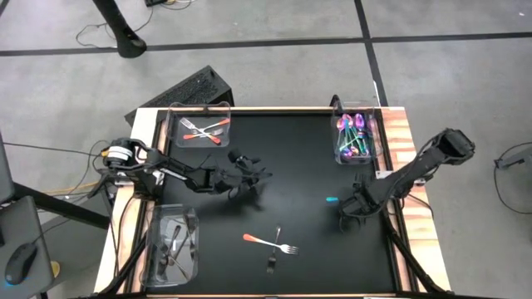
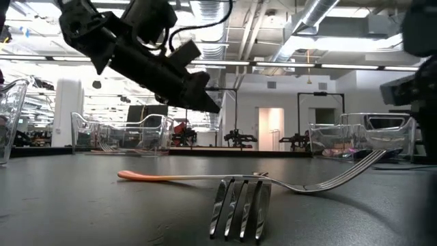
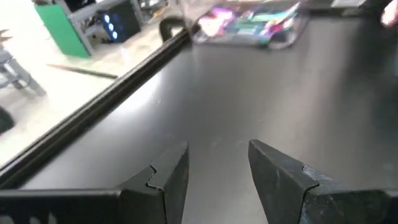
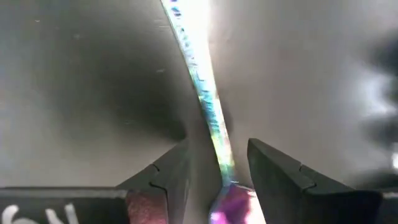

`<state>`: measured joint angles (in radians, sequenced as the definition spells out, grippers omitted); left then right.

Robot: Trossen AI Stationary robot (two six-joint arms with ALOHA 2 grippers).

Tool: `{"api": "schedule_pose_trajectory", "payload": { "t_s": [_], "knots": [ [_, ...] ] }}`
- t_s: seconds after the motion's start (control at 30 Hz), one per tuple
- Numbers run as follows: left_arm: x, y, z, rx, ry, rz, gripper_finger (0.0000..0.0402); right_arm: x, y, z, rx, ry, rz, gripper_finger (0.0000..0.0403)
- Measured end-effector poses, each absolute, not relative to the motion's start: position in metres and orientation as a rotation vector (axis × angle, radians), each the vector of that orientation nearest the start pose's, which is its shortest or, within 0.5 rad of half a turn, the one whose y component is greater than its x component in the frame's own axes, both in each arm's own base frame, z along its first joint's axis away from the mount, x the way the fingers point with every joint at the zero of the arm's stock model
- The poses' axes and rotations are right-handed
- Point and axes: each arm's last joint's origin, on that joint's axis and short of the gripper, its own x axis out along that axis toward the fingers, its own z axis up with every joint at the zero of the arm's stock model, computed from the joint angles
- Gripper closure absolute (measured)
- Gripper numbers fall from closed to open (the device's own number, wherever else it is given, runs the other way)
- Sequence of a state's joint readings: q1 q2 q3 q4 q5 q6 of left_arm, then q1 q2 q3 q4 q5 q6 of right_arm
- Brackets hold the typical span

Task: Sort silverware by color (type)
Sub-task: Put the violet spoon into the top right transparent bin

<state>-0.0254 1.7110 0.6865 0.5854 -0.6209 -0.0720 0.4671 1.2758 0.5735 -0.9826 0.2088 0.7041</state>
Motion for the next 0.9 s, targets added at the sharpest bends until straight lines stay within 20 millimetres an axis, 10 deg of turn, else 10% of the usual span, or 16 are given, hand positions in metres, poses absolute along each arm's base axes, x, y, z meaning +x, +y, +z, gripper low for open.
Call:
{"api": "schedule_pose_trajectory", "payload": {
  "t_s": [0.3,0.9],
  "knots": [
    [0.318,0.009,0.14,0.024,0.453,0.53,0.0246,0.147,0.058,0.138,0.099,1.54,-0.319,0.0232],
    [0.318,0.008,0.143,0.176,0.456,0.587,0.0246,0.155,0.06,0.138,0.076,1.47,-0.25,0.0393]
  ]
}}
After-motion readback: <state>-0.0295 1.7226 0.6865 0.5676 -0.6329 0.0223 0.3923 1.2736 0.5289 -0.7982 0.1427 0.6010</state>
